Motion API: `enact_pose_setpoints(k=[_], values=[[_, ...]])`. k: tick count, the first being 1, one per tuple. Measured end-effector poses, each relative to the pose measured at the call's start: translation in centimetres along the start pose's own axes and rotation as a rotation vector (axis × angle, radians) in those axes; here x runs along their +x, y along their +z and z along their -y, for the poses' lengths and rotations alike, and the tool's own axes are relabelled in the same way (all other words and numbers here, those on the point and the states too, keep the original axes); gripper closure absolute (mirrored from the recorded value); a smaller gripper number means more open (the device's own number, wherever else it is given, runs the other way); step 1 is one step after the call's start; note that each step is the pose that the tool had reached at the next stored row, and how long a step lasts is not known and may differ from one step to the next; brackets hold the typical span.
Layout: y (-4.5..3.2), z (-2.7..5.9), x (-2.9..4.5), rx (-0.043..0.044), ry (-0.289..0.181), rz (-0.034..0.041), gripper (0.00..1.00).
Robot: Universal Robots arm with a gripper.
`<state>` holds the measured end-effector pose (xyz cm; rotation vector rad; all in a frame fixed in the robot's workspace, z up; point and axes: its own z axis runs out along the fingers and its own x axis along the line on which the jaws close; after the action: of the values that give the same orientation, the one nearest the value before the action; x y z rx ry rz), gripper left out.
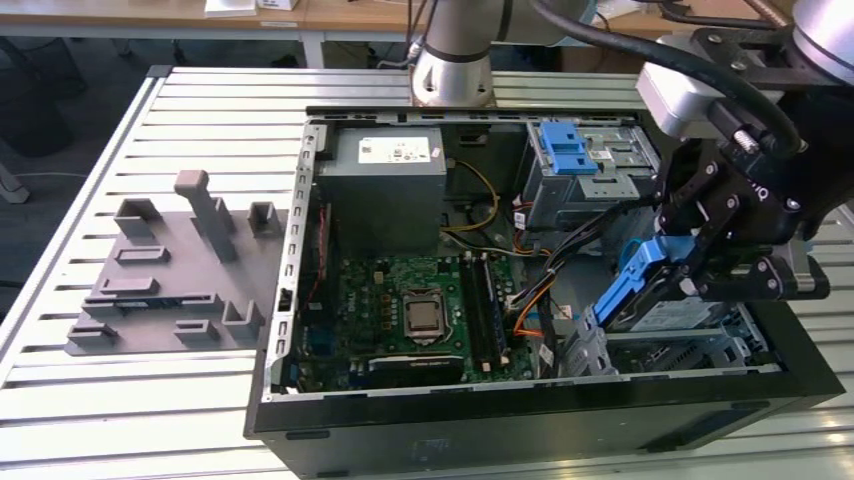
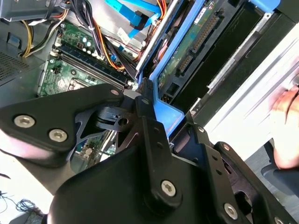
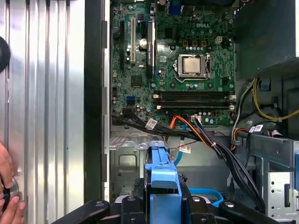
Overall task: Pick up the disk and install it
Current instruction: 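Insert the disk into the insertion slot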
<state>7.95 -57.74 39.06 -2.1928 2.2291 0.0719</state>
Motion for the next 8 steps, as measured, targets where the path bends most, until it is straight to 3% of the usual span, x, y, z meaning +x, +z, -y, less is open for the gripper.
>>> enact_pose_setpoints(k=[8], values=[[0.64,0.01,0.03,0.0,0.0,-0.0002,0.64]])
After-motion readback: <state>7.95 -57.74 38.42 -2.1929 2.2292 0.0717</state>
